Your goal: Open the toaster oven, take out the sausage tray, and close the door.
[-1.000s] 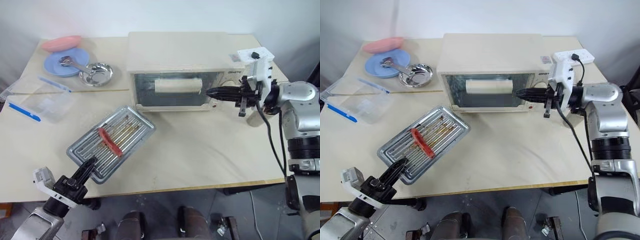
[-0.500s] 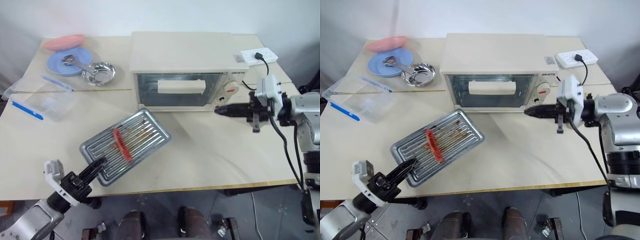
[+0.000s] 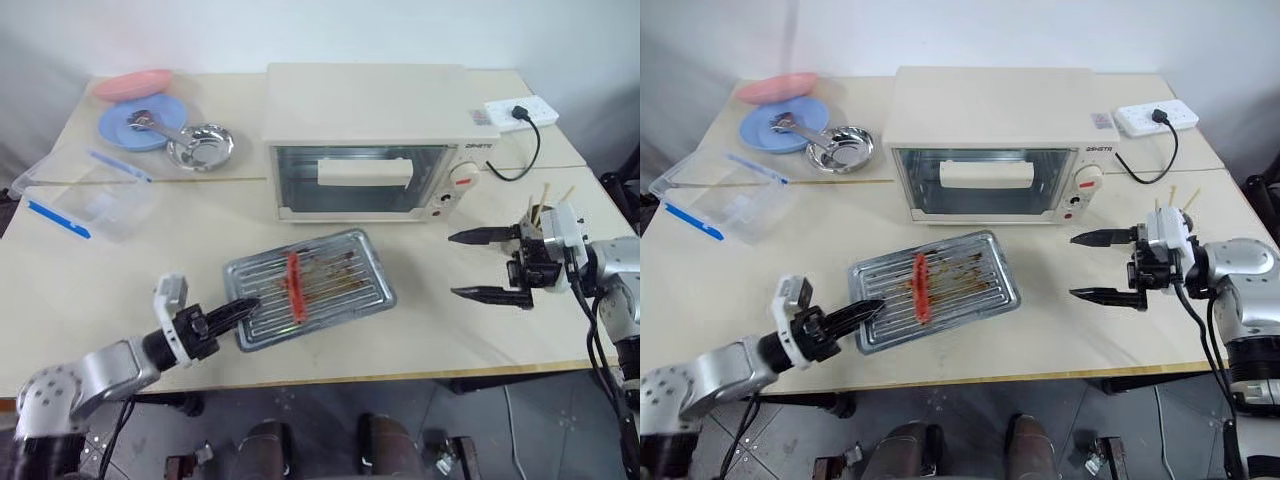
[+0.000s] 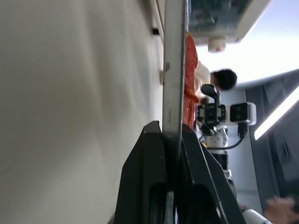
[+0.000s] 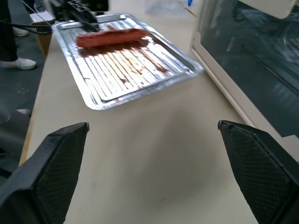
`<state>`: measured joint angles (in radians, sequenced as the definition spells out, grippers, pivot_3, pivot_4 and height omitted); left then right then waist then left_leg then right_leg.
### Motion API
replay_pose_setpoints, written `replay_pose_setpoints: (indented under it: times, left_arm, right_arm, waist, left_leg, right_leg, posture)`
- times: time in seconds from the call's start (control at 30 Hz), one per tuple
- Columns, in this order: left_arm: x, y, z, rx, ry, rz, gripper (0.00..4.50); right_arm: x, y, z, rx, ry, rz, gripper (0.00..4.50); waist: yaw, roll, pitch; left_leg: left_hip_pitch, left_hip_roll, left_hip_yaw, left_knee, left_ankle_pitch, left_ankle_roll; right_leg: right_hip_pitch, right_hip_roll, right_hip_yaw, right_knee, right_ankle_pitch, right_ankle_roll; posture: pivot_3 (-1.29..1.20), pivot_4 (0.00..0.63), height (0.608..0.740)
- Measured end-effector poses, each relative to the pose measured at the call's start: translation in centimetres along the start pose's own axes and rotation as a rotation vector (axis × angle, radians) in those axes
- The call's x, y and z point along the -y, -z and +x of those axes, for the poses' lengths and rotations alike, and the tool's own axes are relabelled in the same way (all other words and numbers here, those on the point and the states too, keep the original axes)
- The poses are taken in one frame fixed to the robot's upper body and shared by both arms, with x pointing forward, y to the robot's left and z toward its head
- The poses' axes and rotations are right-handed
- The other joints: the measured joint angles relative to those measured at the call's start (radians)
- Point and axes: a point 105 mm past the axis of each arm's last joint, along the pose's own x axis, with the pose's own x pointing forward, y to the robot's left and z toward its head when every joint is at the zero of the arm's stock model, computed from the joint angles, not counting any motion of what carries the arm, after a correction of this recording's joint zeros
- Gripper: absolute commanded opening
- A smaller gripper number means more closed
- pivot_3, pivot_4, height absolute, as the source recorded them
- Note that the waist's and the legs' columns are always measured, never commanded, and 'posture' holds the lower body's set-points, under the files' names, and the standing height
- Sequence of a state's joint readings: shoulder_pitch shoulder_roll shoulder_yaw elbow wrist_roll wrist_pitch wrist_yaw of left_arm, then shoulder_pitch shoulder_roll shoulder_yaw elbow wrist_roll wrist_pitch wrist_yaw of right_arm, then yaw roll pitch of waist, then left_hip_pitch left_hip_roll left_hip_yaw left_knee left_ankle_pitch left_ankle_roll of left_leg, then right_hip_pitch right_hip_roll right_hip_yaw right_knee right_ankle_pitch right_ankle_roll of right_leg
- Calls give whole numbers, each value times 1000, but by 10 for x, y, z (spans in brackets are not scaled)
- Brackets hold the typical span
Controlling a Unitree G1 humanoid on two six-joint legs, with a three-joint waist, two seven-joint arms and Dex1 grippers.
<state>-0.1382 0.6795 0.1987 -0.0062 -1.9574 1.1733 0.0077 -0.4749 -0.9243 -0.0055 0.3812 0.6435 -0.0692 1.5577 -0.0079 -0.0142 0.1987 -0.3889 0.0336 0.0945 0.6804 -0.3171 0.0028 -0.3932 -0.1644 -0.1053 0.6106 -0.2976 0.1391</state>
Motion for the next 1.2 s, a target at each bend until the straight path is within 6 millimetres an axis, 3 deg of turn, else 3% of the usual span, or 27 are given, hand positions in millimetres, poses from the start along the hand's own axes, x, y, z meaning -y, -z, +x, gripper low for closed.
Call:
replay_pose_setpoints:
  times: [0.27,0.4,0.67,0.83,1.2]
  left_arm:
    - [-6,-8,32,-139,-24,-6,0]
    - [-11,-8,65,-247,-51,59,0]
    - [-11,-16,95,-286,-28,90,0]
    - [-13,-19,102,-294,-18,102,0]
    - [-21,-25,99,-306,-39,109,3196]
  right_arm:
    - [-9,7,-11,-1,19,-9,4454]
    - [-6,7,-21,-17,73,-54,4454]
    - [-10,11,-21,-24,99,-73,4454]
    - [-10,11,-21,-36,113,-89,4454]
    - [-9,13,-20,-36,128,-93,4500]
  waist:
    - [10,0,0]
    - [31,1,0]
    - [54,1,0]
    - [62,3,-1]
    - [39,4,-2]
  left_leg:
    - [0,0,0,1,0,0]
    - [-1,-3,6,2,3,0]
    - [-1,-4,5,2,6,2]
    - [0,-4,5,2,6,2]
    - [0,-3,5,1,6,2]
  right_leg:
    - [0,0,0,0,1,1]
    - [2,1,0,-2,2,4]
    - [4,0,-1,-7,5,6]
    - [6,0,-1,-8,6,7]
    - [6,0,-1,-5,6,7]
  posture:
    - [0,150,740]
    - [0,150,740]
    - [0,150,740]
    - [0,150,740]
    - [0,150,740]
